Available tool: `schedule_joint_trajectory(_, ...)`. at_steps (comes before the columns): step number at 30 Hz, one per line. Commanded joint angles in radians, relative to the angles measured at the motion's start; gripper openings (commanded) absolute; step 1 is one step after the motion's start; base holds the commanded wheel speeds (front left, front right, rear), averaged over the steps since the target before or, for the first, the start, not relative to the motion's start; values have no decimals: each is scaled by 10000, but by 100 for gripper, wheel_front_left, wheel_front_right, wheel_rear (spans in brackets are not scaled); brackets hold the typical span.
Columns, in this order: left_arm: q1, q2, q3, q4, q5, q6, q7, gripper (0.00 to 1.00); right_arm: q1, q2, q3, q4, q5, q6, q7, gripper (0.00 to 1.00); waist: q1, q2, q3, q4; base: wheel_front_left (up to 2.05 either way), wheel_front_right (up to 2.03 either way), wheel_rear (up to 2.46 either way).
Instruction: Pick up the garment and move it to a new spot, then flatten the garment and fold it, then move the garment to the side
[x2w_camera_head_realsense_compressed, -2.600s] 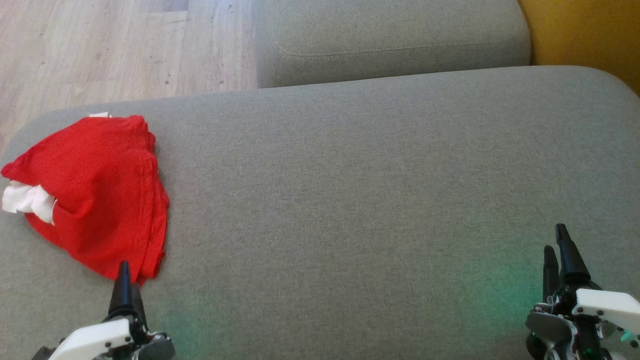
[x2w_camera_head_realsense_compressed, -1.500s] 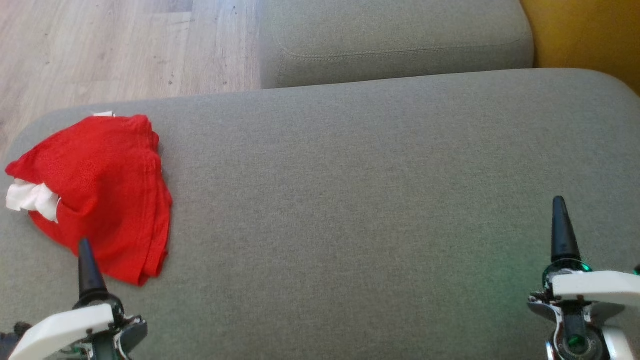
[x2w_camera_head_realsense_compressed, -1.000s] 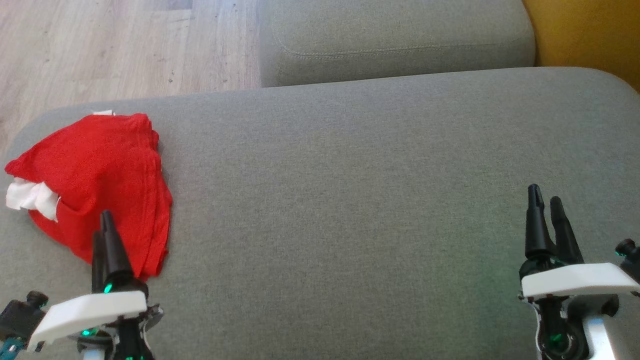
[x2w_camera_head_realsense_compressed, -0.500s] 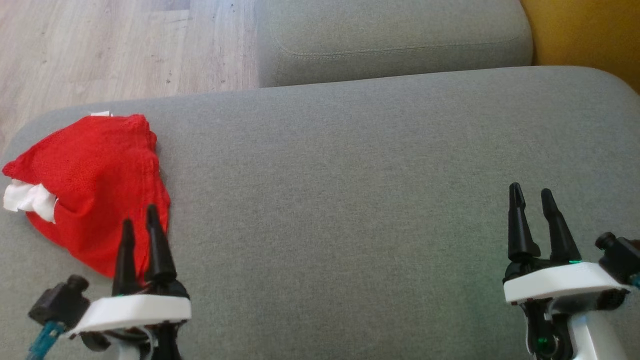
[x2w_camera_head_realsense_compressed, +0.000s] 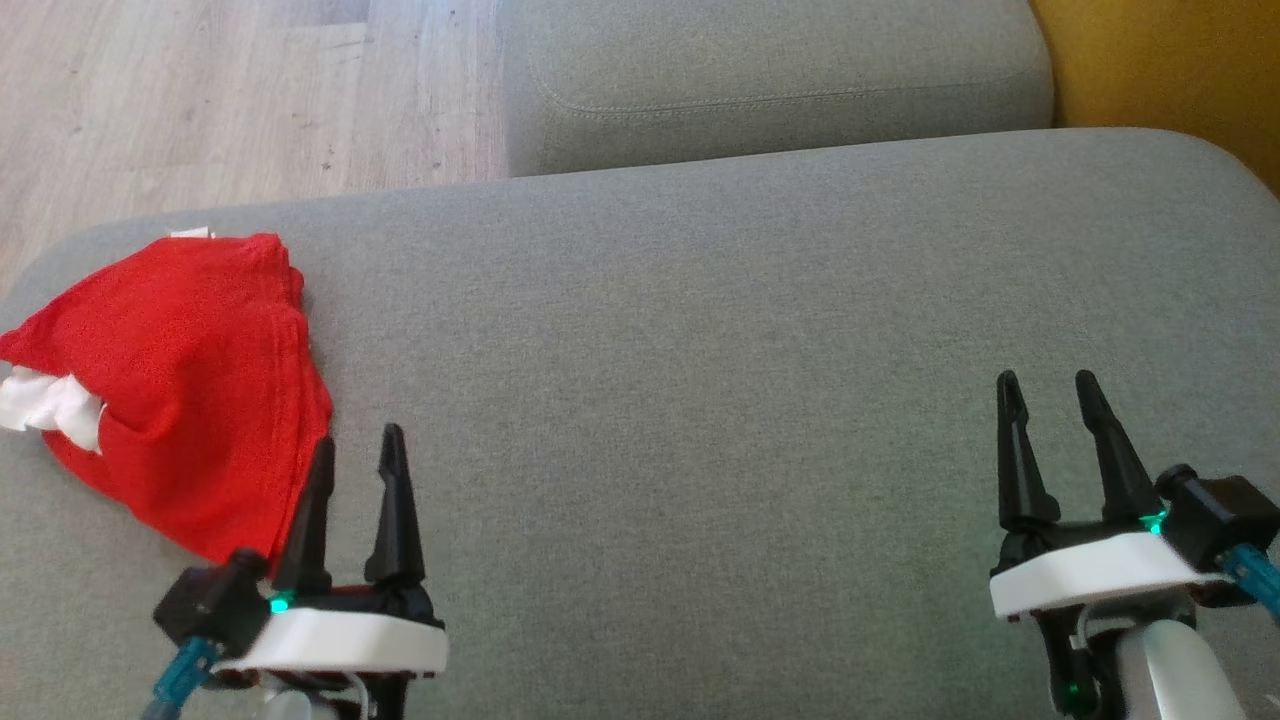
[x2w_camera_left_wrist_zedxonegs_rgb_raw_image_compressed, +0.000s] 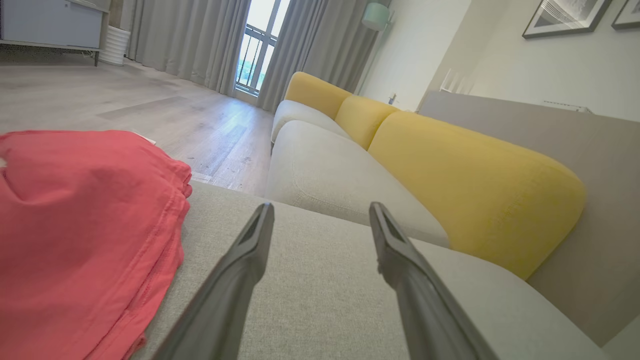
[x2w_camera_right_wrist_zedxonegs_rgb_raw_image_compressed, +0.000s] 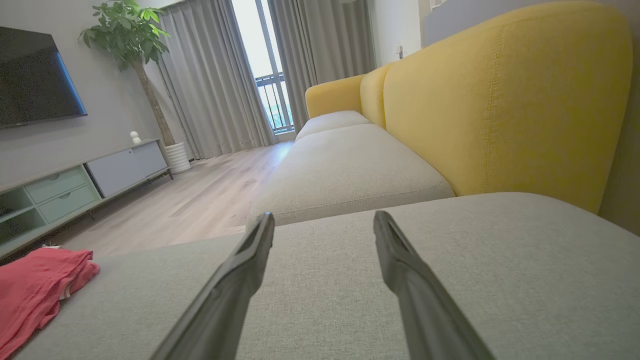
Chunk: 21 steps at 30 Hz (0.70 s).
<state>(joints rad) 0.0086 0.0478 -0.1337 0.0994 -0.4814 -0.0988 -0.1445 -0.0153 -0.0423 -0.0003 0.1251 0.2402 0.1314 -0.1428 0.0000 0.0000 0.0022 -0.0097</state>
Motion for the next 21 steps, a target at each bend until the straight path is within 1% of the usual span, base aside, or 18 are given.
schedule_joint_trajectory(1,-227,121,144,-302,259,-49,-130,100,-344,-63,181,-388,-298,-5,-155,100,0,0,1,-2,0,0,0)
schedule_joint_trajectory(9,-271,314,-316,-73,1478,-16,-367,100,-301,-67,211,-422,-1466,-6,-391,100,0,0,19,-66,0,0,0)
schedule_joint_trajectory(16,-321,454,-599,4,2420,246,-575,100,-330,-70,512,-483,-2378,-6,-597,100,0,0,52,-86,0,0,0)
schedule_joint_trajectory(21,-287,323,-500,-55,2383,222,-724,100,-338,-72,797,-587,-2609,-7,-745,100,0,0,64,-75,0,0,0)
